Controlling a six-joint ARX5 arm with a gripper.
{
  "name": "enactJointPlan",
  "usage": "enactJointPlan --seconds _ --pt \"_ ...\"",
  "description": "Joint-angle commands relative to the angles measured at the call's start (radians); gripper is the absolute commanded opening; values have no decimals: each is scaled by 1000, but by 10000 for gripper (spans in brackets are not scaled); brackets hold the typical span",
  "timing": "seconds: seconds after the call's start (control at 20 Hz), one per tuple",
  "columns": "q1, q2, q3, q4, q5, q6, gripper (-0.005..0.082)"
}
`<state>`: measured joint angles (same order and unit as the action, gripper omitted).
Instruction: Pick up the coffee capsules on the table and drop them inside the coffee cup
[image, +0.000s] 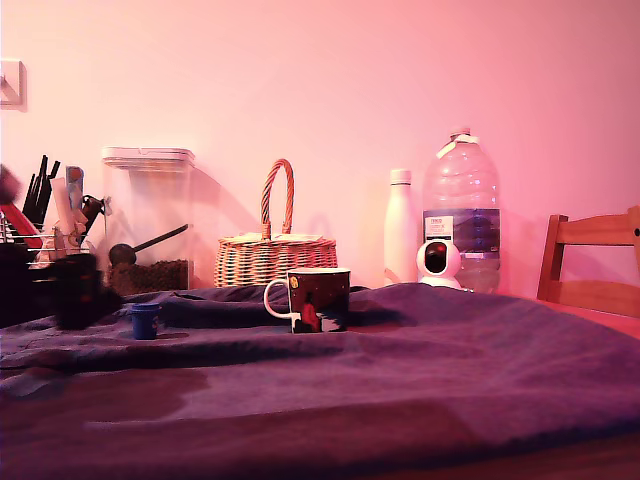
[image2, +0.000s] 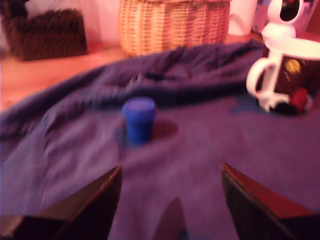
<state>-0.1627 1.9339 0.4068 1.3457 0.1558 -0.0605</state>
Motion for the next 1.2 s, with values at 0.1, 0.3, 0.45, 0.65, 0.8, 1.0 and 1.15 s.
enactJointPlan --seconds 0.1,0.3,0.45,0.65,0.8,1.0,1.15 --pt "9 55 63 7 9 8 567" --pt "19 104 121 -23 37 8 566" --pt "21 108 134 -25 61 8 566" --pt "21 109 150 -41 76 8 566" --pt "21 109 155 -46 76 8 567" --pt "21 156 216 -75 76 7 567" --pt "21 207 276 -86 76 8 567"
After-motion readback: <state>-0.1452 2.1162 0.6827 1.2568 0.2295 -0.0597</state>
